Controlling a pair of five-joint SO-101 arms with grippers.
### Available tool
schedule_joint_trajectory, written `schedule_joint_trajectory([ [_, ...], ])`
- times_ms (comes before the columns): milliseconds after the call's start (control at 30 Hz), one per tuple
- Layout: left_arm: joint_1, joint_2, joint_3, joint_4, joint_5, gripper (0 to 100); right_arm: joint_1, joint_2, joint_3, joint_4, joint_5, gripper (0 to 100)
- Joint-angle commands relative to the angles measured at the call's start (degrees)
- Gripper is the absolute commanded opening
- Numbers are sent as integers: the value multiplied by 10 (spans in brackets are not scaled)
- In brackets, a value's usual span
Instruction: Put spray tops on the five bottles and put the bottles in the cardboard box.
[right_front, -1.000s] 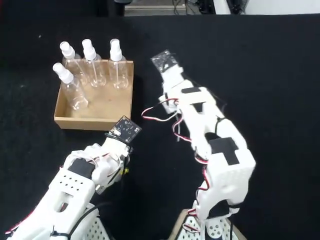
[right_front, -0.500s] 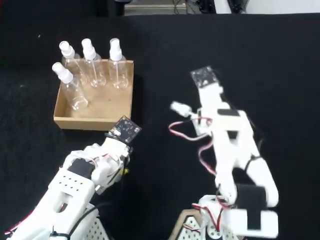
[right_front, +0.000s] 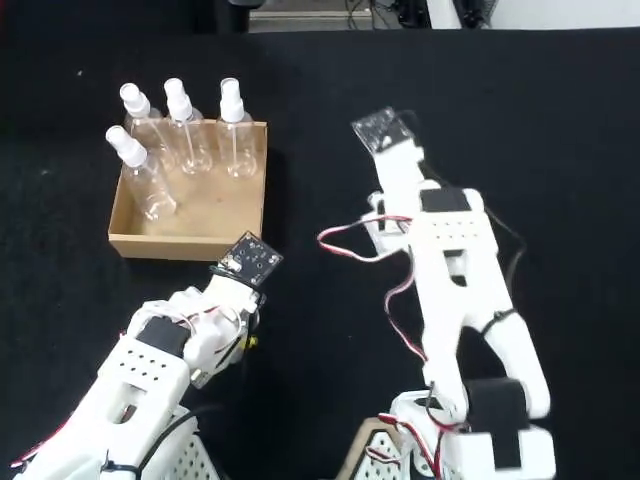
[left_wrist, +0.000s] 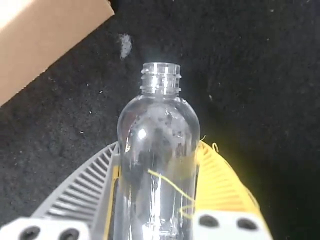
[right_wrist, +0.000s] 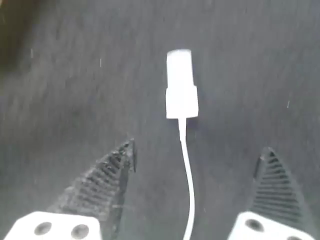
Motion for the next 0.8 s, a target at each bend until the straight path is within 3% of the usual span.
schedule_joint_trajectory([
  [0,4,5,13,-6,4,30,-5,73,-44,-85,-13,296],
  [133,4,5,13,-6,4,30,-4,175,-112,-89,-11,269],
  [400,4,5,13,-6,4,30,-2,348,-332,58,-11,259],
  [600,4,5,13,-6,4,30,-2,456,-499,189,22,12],
  [767,4,5,13,-6,4,30,22,494,-617,296,28,11],
])
